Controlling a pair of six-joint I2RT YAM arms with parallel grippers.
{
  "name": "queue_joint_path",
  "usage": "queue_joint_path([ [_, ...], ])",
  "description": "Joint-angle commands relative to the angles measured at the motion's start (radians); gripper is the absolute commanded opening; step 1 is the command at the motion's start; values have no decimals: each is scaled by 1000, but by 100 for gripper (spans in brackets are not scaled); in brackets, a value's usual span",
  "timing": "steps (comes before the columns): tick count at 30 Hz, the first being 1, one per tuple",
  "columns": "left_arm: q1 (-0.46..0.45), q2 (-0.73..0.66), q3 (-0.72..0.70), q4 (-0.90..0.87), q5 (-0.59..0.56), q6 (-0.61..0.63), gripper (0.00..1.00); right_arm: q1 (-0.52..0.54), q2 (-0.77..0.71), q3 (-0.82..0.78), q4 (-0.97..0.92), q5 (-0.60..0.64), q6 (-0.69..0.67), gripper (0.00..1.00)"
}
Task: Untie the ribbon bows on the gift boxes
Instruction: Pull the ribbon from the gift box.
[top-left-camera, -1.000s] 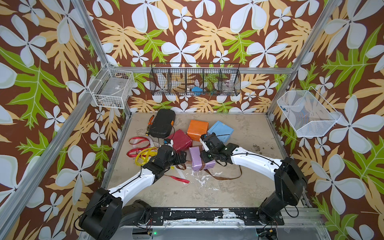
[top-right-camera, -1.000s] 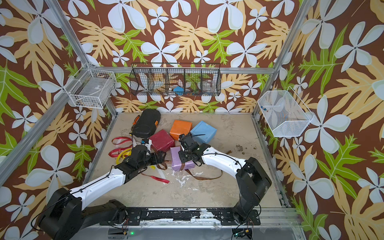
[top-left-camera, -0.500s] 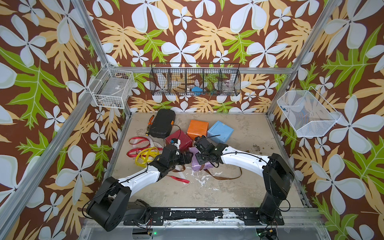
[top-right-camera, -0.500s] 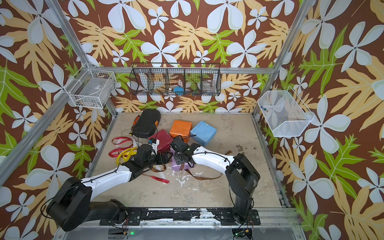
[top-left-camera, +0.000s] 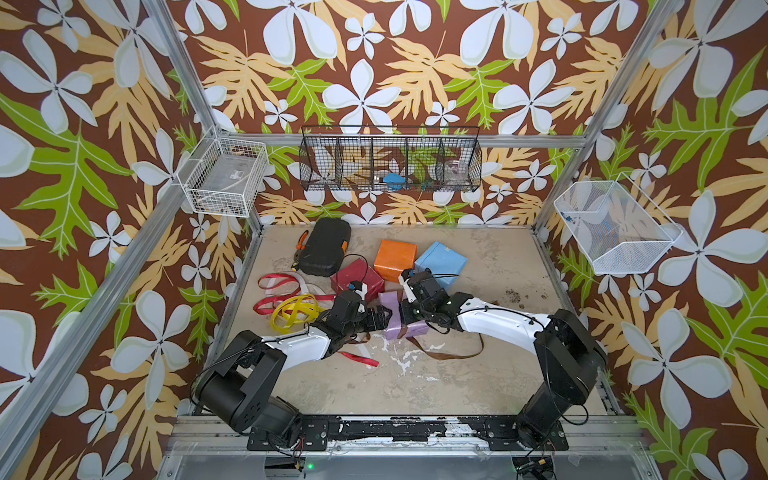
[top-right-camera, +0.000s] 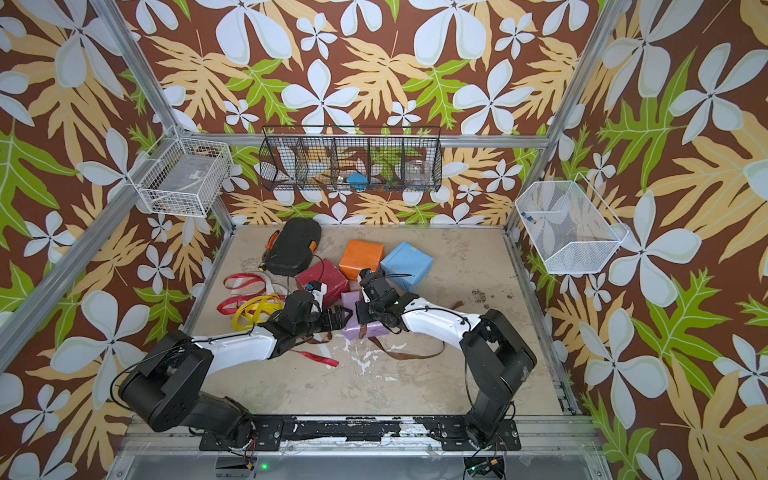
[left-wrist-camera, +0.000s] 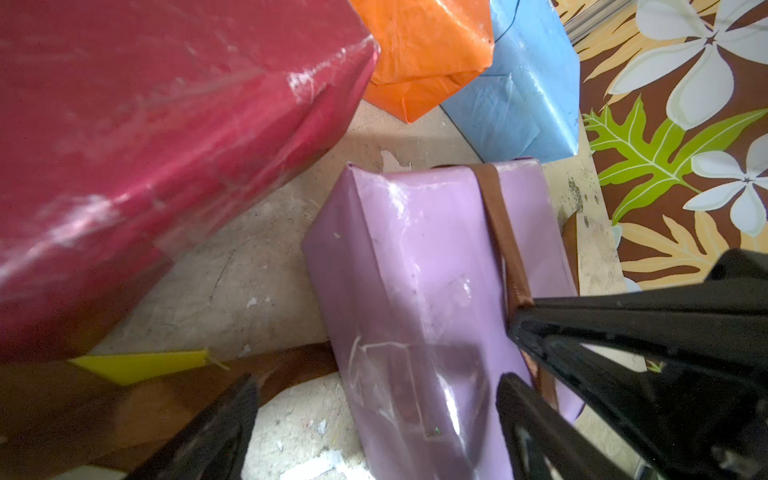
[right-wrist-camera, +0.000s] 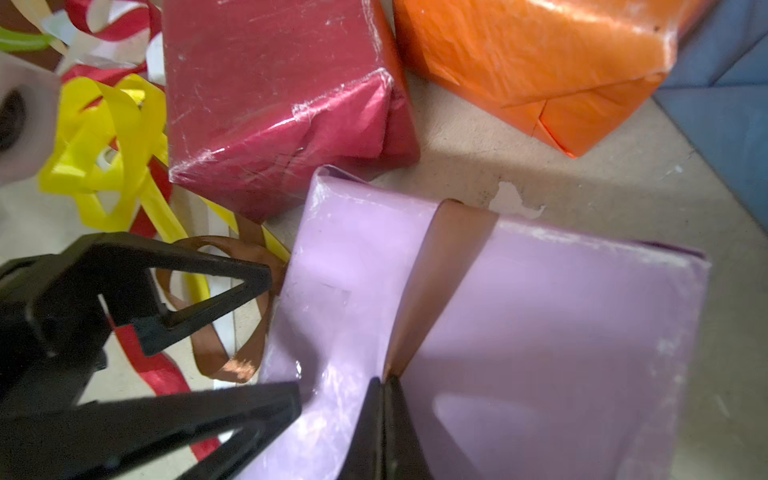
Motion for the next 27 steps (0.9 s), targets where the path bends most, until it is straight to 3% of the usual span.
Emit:
queue_joint_path([
  [1, -1, 16, 11, 33, 4, -7, 92, -38, -18, -69, 19, -229, 40, 0],
  [5, -1, 31, 28, 36, 43, -6, 92, -92, -29, -150, 230, -474, 92, 0],
  [10, -1, 48, 48, 42, 101, -1, 100, -139, 1, -221, 492, -676, 233, 0],
  [16, -1, 57, 30, 38, 106, -9, 100, -162, 8, -273, 668, -741, 331, 0],
  [27, -1, -76, -34, 55, 70, -32, 100, -215, 18, -341, 871, -773, 491, 0],
])
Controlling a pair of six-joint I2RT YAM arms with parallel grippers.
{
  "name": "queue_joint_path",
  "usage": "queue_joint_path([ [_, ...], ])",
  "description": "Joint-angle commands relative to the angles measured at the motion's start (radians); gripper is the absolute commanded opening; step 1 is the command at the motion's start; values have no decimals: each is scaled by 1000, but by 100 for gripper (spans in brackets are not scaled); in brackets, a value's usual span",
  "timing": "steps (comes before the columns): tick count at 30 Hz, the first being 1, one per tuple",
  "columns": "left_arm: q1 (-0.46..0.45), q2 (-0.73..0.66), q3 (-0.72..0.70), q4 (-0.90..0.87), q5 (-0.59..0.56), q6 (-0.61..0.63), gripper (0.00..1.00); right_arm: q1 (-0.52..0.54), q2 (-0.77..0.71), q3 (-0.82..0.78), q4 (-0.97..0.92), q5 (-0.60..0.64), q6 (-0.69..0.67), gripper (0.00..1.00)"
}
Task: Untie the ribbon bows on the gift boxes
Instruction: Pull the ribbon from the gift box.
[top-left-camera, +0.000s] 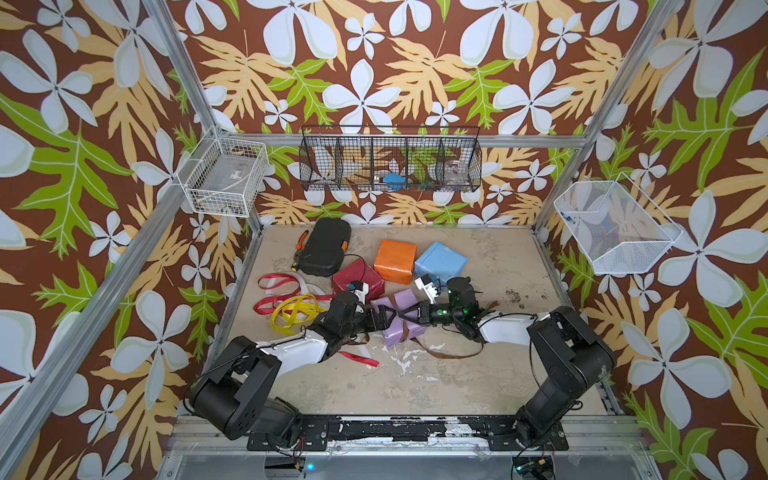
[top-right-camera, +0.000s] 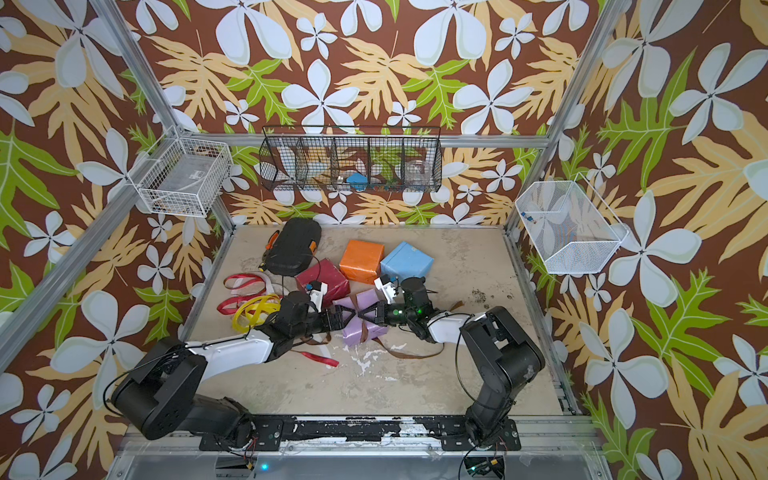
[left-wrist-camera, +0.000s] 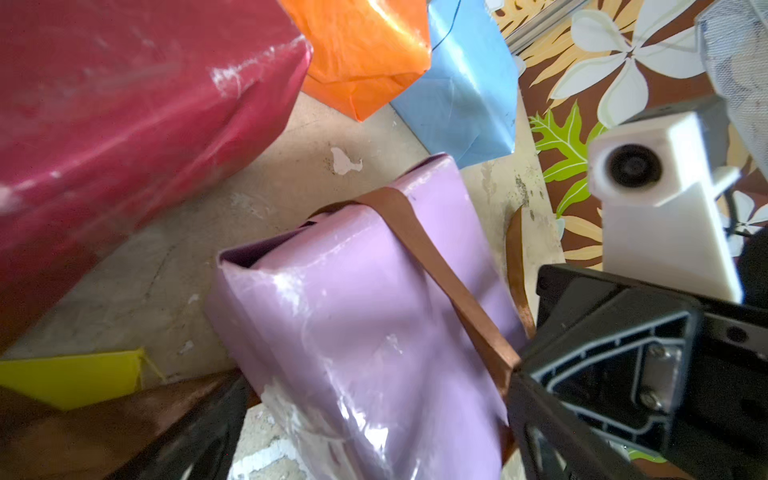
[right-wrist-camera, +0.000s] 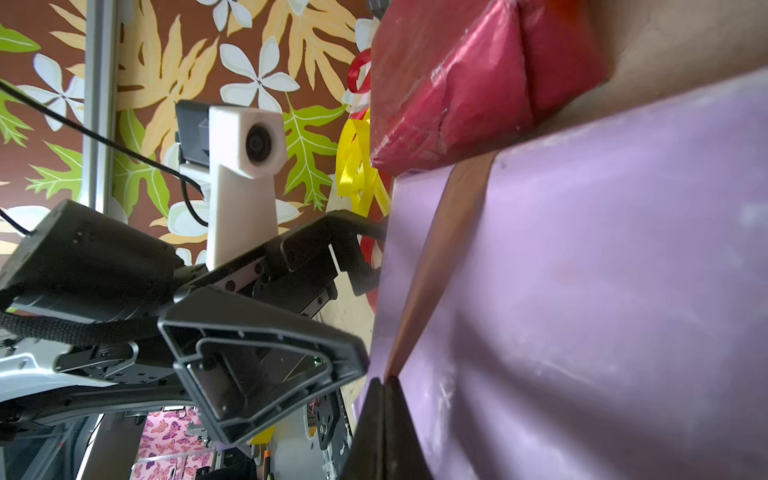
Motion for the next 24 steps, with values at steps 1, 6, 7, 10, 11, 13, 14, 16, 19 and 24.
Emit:
queue_joint_path([
  [1, -1, -1, 4, 5, -17, 7, 100, -4, 4, -19, 160, -36, 90, 0],
  [6, -4, 76, 31, 17, 3, 7, 100, -4, 21, -26, 207, -61, 122, 0],
  [7, -4, 94, 35, 25, 4, 5, 100, -4, 21, -31, 214, -61, 127, 0],
  [10, -4, 141, 45, 62, -4, -7, 100, -2, 20, -36, 220, -69, 131, 0],
  [11, -4, 154, 51, 72, -10, -8, 100, -2, 20, -36, 215, -72, 129, 0],
  [13, -4, 179, 68, 82, -10, -13, 100, -3, 14, -38, 205, -74, 122, 0],
  [14, -4, 187, 73, 87, -8, -15, 100, -1, 12, -41, 206, -75, 121, 0],
  [16, -4, 200, 78, 95, -8, -19, 100, -3, 4, -38, 201, -80, 121, 0],
  [19, -4, 202, 72, 88, -19, -12, 100, -4, -20, -17, 182, -89, 119, 0],
  [24, -4, 198, 65, 75, -22, -5, 100, -3, -87, 67, 26, -77, 42, 0],
])
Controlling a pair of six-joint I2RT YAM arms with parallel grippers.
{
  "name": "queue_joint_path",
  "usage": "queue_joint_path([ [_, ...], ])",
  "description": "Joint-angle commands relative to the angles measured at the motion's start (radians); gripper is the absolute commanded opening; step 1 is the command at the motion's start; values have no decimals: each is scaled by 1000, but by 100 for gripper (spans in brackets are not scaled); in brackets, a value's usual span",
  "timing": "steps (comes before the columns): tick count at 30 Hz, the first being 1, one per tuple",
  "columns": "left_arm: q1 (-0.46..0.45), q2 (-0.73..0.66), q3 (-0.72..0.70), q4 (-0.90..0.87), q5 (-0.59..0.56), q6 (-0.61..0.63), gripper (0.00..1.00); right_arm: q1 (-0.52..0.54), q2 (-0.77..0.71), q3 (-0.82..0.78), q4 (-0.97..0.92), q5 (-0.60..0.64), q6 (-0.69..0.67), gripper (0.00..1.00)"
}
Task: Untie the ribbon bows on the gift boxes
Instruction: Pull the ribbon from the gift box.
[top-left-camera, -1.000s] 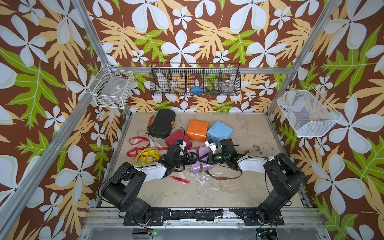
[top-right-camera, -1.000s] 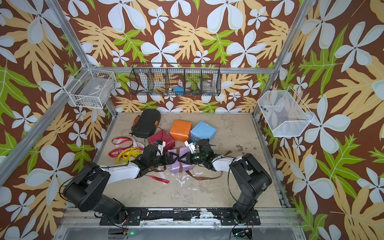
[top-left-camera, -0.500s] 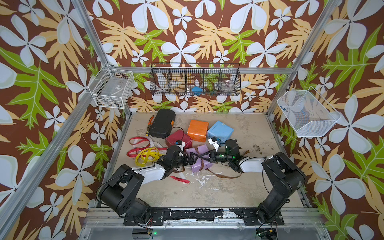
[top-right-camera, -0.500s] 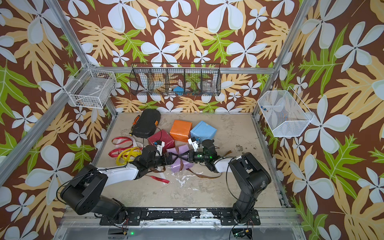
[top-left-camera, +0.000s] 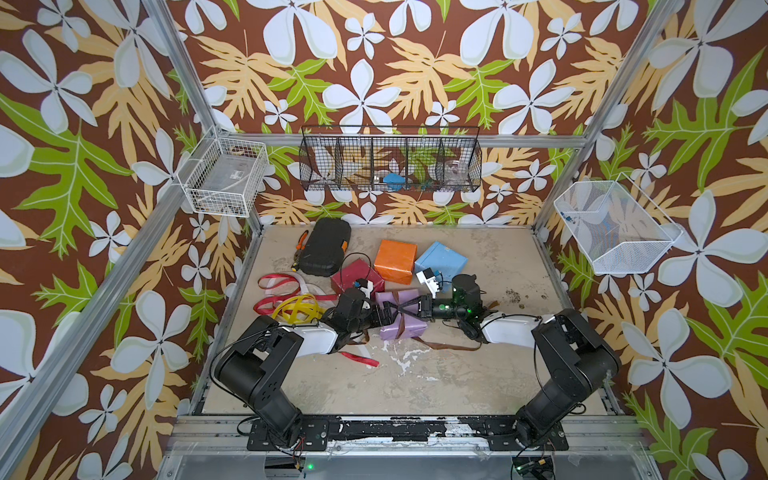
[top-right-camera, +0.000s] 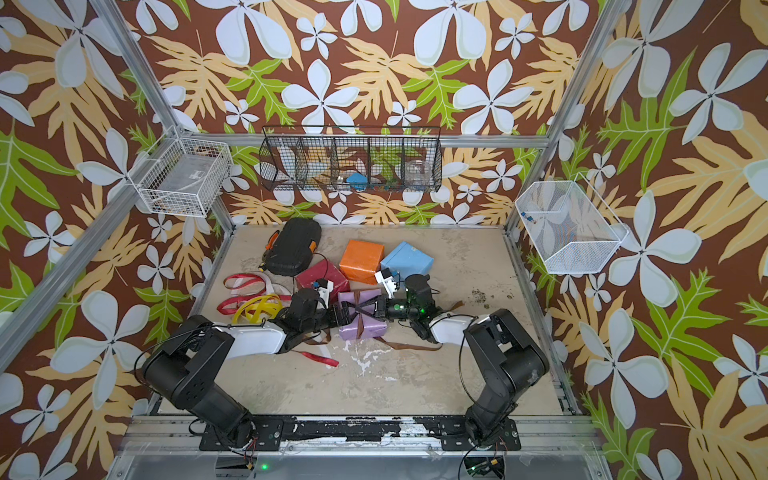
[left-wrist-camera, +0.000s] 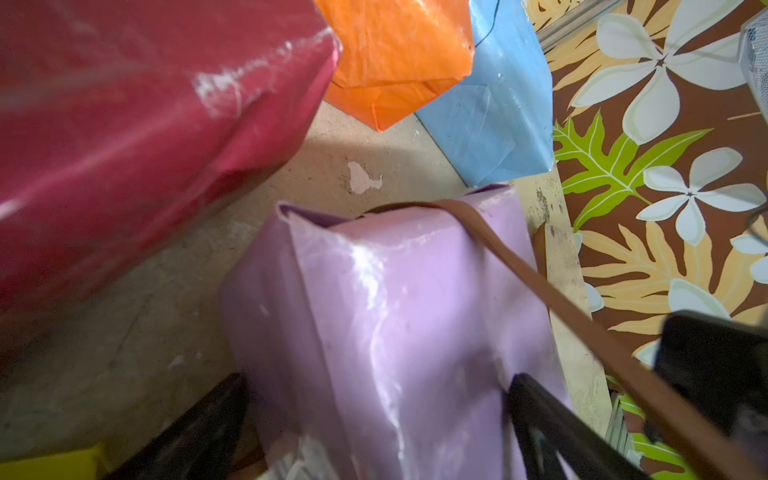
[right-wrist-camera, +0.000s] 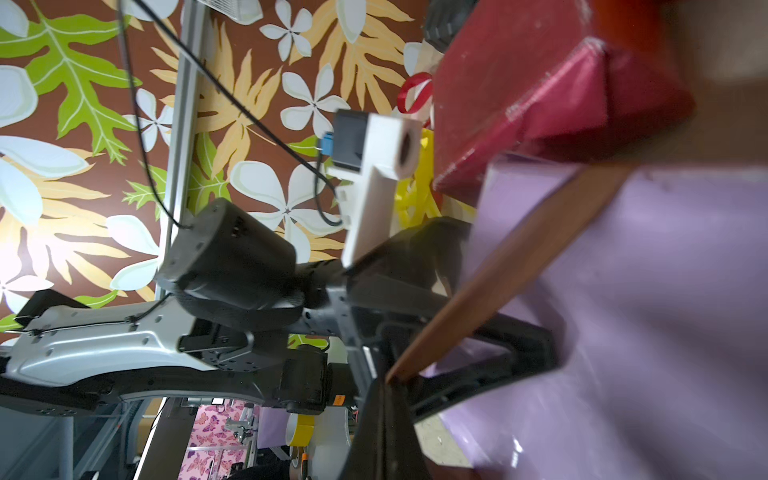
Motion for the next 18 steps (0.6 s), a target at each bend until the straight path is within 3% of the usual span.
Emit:
queue_joint_path([
  [1, -2, 2, 3, -20, -11, 20, 100, 0, -45, 51, -83, -19, -77, 0],
  [10, -2, 12, 1, -46, -2, 33, 100, -1, -135, 169, -230, -4, -132, 0],
  [18, -2, 5, 2, -73, -11, 46, 100, -18, -213, 366, -475, 22, -233, 0],
])
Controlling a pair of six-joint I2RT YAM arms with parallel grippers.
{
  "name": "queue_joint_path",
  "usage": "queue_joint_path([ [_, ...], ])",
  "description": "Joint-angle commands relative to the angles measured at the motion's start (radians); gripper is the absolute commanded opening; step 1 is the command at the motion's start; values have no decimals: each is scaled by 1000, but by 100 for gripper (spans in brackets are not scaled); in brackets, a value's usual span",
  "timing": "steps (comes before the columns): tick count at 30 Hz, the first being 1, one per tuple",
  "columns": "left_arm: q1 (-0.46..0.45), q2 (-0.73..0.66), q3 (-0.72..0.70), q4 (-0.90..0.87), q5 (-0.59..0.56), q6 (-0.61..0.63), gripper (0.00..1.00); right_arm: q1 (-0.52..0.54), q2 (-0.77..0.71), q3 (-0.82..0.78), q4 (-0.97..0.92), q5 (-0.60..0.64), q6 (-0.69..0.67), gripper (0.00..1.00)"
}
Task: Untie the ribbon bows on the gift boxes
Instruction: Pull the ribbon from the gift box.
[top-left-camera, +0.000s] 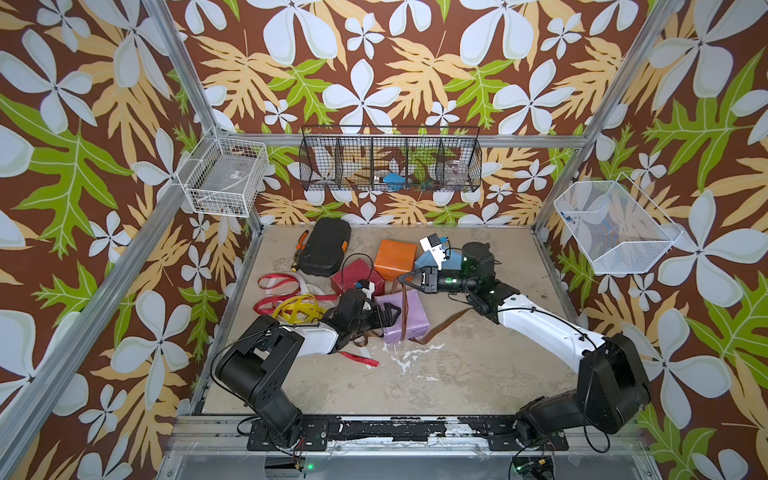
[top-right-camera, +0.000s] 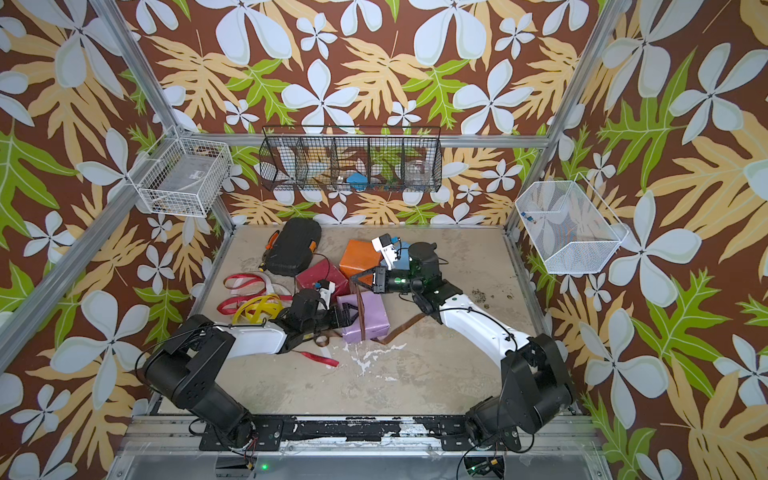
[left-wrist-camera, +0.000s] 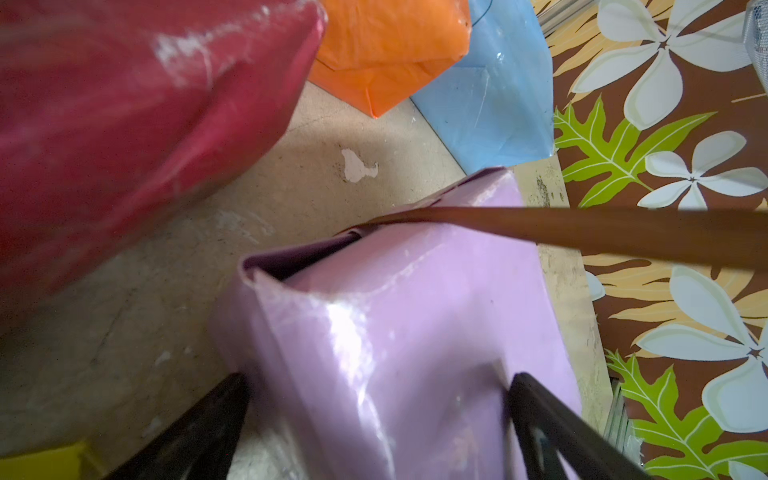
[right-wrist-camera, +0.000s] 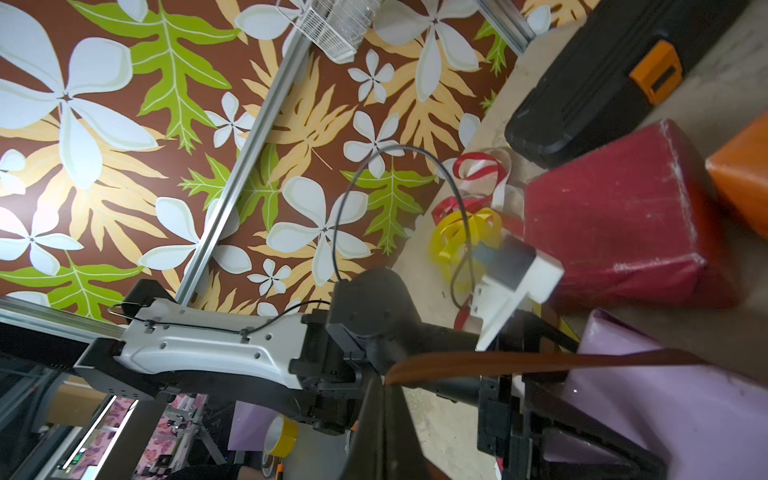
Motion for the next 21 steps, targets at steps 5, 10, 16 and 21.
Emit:
queue_joint_path([
  [5, 0, 6, 3, -73, -15, 31, 100, -5, -46, 169, -146, 20, -99, 0],
  [10, 0, 11, 0, -75, -13, 31, 100, -5, -63, 282, -234, 47, -136, 0],
  [16, 0, 17, -5, -75, -9, 30, 100, -6, -60, 405, -301, 54, -160, 0],
  [21, 0, 22, 0, -81, -1, 30, 100, -5, -49, 490, -355, 59, -180, 0],
])
